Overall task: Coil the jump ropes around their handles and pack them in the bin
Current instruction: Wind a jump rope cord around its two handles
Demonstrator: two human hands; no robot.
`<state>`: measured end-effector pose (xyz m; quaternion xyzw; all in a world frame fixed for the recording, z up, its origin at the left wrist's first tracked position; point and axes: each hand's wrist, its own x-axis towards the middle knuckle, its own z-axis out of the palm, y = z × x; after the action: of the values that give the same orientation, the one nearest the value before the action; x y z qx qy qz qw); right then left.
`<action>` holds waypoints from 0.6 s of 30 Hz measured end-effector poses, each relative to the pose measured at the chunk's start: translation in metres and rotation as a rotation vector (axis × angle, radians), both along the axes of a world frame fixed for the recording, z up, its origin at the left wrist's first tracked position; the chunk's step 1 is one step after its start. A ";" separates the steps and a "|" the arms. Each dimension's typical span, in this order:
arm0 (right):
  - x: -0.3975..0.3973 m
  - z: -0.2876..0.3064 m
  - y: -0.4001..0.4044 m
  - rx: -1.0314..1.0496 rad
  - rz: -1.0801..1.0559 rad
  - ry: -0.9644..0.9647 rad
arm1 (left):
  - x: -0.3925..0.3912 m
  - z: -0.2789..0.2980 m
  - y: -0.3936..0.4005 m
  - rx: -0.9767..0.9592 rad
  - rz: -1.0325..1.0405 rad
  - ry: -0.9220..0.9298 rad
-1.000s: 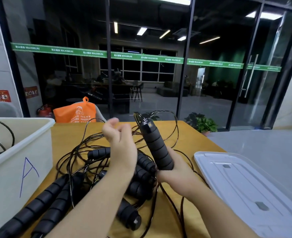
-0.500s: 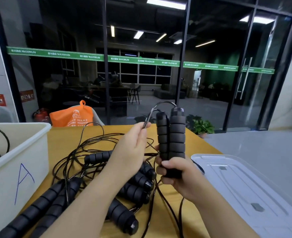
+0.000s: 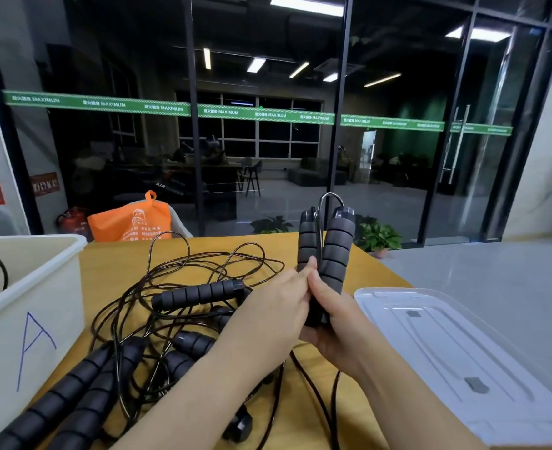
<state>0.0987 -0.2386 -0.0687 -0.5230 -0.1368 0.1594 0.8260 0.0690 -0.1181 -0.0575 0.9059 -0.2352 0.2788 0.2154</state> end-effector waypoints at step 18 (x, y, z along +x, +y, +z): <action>0.000 0.006 -0.005 0.153 -0.058 0.038 | 0.015 -0.027 0.005 0.257 0.075 -0.213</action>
<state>0.0983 -0.2433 -0.0627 -0.4589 -0.1179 0.1346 0.8703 0.0838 -0.1135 -0.0846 0.8994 -0.2562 0.3488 0.0611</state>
